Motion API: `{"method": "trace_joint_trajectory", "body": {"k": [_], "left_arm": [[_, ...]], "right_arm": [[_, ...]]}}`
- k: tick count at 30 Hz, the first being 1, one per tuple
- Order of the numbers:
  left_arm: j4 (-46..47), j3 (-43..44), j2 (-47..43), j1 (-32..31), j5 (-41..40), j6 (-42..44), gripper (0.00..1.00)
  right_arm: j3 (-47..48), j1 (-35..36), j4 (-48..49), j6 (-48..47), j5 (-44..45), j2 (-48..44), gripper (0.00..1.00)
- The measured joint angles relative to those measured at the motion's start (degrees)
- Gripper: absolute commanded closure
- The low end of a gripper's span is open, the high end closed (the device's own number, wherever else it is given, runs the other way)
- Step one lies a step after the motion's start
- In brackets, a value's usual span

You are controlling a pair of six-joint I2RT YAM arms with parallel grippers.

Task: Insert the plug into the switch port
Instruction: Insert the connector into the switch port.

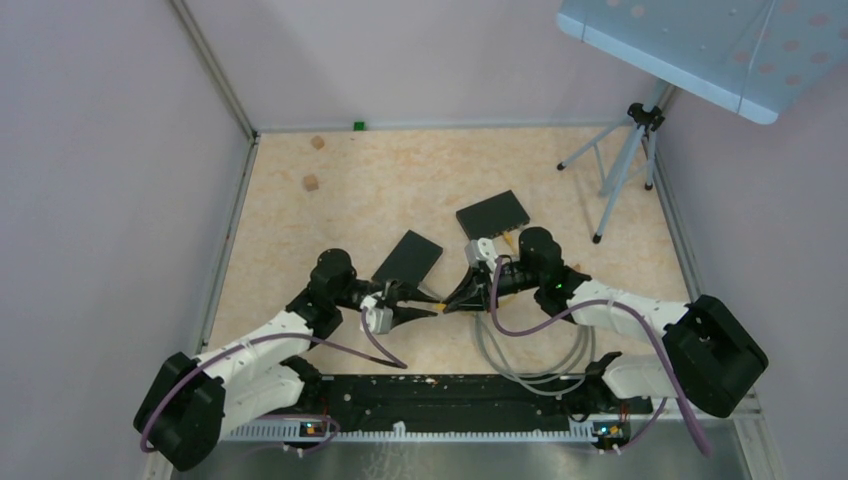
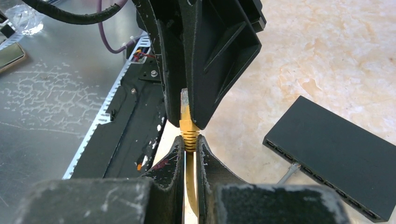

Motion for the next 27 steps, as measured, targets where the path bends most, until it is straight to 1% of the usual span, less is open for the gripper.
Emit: {"method": "trace_joint_trajectory", "body": {"k": [2,4,7,8,11,13,17,20,23,27], "left_arm": [[-1.05,0.2,0.15,0.0,0.37,0.57,0.74],[-2.05,0.63,0.17,0.0,0.48,1.2,0.82],[-4.37,1.73,0.42,0.0,0.57,2.43,1.0],[-5.44,2.21,0.68,0.02,0.85,2.99,1.0],[-8.79,3.96,1.62,0.11,1.79,4.66,1.0],[-10.38,4.96,2.19,0.2,1.97,5.42,1.0],[-10.6,5.38,2.62,0.04,1.79,4.35,1.0],[-4.24,3.19,2.29,0.0,0.37,-0.63,1.0],[3.96,-1.03,1.36,-0.02,-2.1,-7.17,1.0],[15.04,-6.14,0.83,-0.04,-6.93,-16.68,1.0]], "right_arm": [[0.0,0.0,0.0,0.0,0.2,0.0,1.0],[0.0,0.0,-0.04,0.02,0.22,0.0,1.0],[0.0,0.0,-0.04,-0.02,0.28,0.0,1.0],[0.0,0.0,-0.07,-0.07,0.46,0.0,0.98],[-0.13,-0.09,0.13,-0.09,0.87,0.0,0.78],[-0.63,-0.09,1.51,-0.13,1.49,-0.09,0.7],[-5.25,-0.09,9.25,-0.13,5.29,-2.19,0.59],[-7.78,-0.07,15.1,0.22,7.58,-2.4,0.57],[-10.67,-0.07,23.32,1.42,9.94,-2.1,0.57],[-13.05,-0.07,34.36,4.15,11.63,0.46,0.6]]}}
